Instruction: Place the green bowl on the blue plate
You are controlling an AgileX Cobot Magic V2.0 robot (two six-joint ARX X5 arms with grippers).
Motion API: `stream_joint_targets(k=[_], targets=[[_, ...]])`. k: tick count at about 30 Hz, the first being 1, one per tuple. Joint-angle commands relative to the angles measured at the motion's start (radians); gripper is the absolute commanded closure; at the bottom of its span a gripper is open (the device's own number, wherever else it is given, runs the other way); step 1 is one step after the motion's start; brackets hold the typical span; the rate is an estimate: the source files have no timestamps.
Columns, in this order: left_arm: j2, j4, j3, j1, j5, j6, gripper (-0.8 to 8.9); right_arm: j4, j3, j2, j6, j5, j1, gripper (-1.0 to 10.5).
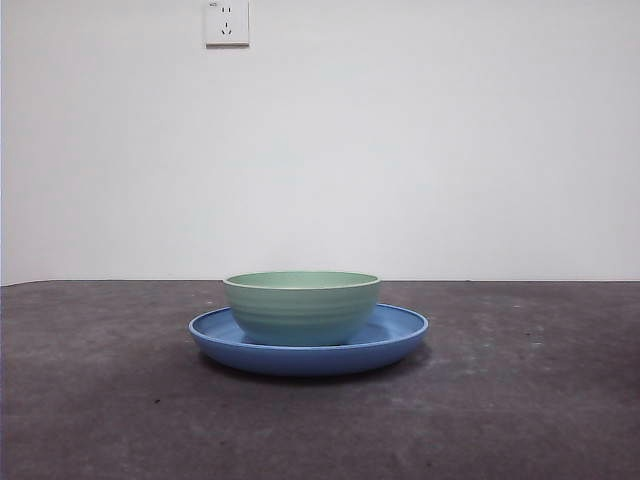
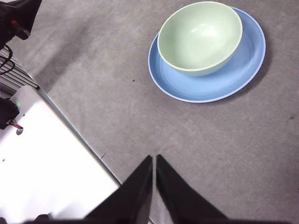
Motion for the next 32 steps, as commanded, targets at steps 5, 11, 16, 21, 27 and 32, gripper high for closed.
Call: stream_joint_targets(k=[5,11,16,21,27,32], targets=[[-0.002,-0.007,-0.021,0.002,0.001,-0.003,7.99,0.011,0.021,0.007,-0.012,-0.002,0.006,9.4],[-0.002,-0.007,-0.021,0.002,0.002,-0.003,7.99,0.014,0.021,-0.005,-0.057,0.011,-0.013,9.4],[-0.002,-0.007,-0.021,0.002,0.001,-0.003,7.99,0.111,-0.011,-0.098,-0.117,0.01,-0.169,9.4],[-0.002,-0.007,-0.021,0.002,0.001,-0.003,7.99,0.326,-0.154,-0.262,-0.138,0.007,-0.372,9.4],[-0.002,-0.007,-0.021,0.002,0.001,-0.003,7.99,0.615,-0.409,-0.467,-0.192,0.007,-0.525,9.4],[-0.002,-0.007,-0.021,0.002,0.001,-0.003,7.99,0.791,-0.615,-0.616,-0.19,0.064,-0.546,9.4]])
